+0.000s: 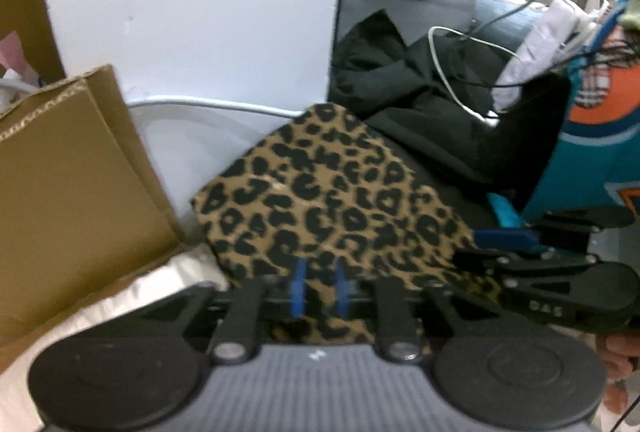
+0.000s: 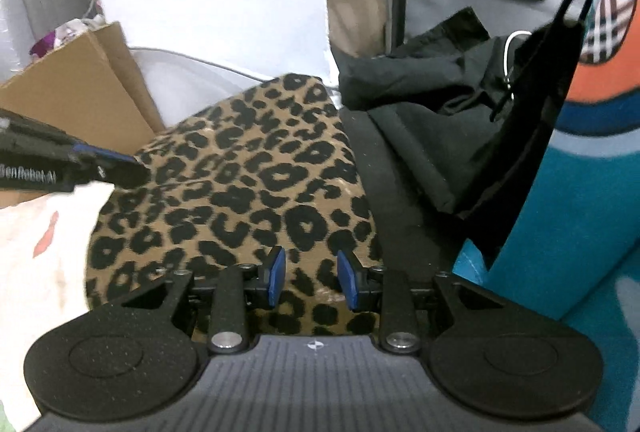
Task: Fold clothes
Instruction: 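Lower the leopard garment onto the dark clothes pile and open both tools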
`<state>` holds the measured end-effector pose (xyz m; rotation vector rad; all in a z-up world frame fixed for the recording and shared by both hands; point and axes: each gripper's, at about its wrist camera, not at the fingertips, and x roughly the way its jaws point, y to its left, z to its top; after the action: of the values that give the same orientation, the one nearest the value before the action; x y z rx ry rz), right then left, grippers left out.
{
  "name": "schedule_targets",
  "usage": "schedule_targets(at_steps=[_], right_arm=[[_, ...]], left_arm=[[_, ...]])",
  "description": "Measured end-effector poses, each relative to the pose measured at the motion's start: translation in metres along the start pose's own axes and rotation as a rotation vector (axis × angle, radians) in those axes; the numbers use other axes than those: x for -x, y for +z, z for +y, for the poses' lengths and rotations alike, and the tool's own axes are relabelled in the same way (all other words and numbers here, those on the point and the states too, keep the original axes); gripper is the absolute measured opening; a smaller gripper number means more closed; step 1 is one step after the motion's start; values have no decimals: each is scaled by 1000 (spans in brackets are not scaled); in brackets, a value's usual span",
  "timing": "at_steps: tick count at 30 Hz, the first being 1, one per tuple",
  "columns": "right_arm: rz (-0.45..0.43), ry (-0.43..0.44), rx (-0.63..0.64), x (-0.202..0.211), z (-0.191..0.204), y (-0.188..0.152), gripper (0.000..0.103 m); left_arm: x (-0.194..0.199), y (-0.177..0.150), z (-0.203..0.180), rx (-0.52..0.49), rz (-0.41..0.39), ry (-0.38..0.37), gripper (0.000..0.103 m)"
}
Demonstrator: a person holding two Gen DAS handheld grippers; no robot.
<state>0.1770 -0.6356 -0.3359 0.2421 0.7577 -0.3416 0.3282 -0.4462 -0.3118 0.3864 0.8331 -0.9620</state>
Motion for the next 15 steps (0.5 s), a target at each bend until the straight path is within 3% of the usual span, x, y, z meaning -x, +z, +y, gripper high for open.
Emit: schedule_targets(at_steps=[6, 15], right_arm=[[2, 32, -16, 11, 17, -2, 37], [50, 49, -7, 4, 35, -18, 38]], left_arm=[[-2, -16, -17, 5, 9, -7, 35], [-11, -37, -11, 40, 15, 16, 38]])
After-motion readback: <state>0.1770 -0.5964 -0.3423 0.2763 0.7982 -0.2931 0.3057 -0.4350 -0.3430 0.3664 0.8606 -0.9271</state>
